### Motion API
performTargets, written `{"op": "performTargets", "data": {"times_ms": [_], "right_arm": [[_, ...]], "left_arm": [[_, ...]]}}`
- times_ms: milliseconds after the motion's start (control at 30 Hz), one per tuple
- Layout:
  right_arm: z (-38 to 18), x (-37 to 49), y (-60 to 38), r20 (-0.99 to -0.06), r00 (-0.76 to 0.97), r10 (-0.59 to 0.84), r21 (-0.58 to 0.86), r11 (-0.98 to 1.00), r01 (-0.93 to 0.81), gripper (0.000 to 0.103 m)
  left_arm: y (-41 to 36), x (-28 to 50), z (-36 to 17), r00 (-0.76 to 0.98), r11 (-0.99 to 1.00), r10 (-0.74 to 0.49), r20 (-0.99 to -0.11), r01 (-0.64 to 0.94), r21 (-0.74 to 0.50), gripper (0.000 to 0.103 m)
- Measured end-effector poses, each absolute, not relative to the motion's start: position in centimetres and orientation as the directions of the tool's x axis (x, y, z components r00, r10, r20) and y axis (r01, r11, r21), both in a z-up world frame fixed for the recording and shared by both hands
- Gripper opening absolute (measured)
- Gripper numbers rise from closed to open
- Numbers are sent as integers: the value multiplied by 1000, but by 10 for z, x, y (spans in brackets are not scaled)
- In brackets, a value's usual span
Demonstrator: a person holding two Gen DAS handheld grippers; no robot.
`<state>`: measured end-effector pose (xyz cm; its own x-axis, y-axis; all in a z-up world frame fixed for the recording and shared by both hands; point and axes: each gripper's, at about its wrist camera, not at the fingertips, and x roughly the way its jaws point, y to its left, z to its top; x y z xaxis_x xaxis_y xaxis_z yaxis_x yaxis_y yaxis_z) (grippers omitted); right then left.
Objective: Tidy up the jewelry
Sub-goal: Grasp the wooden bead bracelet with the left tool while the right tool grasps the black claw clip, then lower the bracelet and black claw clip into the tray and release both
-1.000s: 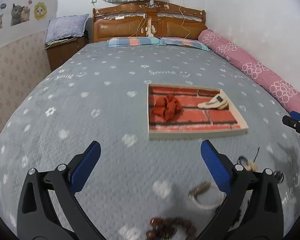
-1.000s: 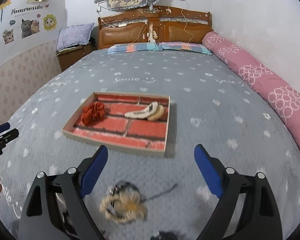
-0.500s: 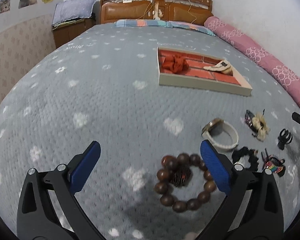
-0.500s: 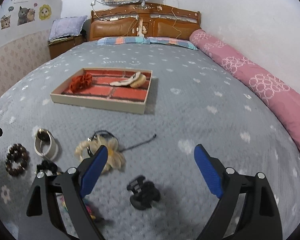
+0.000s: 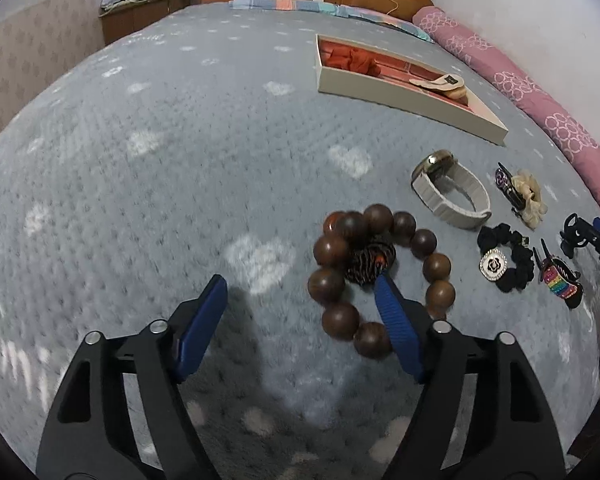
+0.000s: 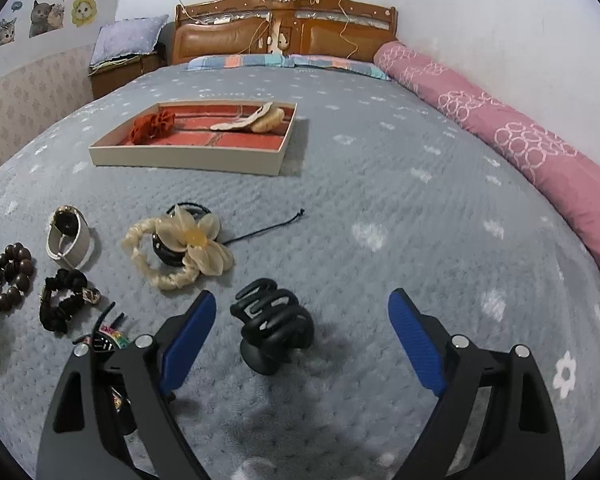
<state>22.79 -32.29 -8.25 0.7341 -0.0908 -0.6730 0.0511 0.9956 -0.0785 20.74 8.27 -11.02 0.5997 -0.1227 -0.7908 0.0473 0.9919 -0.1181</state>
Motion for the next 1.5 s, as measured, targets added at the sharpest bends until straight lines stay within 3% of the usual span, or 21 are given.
{"op": "performTargets", "data": {"times_ms": [367,533,600,733,800,1033,1500], "right_arm": [[-97,232,-321,-690,718,-93,-80,995,52,85],[-98,233,-322,-696,713,-86,-75,996,47,75],[-98,232,-323,-694,715,-84,-69,996,49,72],[-97,232,-324,-690,720,-75,-60,997,46,66],[-97,232,-323,-690,721,-71,-62,997,39,63],[-97,231,-317,-692,721,-50,-68,998,3,45],[-76,228,-317,-669,742,-41,-55,998,6,44]], "left_arm": [[74,217,-116,582,993,-119,-804,71,-95,68],[71,224,-116,568,992,-125,-814,83,-95,61],[71,225,-116,567,992,-124,-815,83,-93,57],[73,222,-115,561,989,-146,-815,91,-115,27],[74,221,-115,558,989,-149,-816,89,-120,23],[73,219,-110,565,989,-149,-812,76,-128,18],[61,212,-62,634,981,-196,-748,115,-159,18]]}}
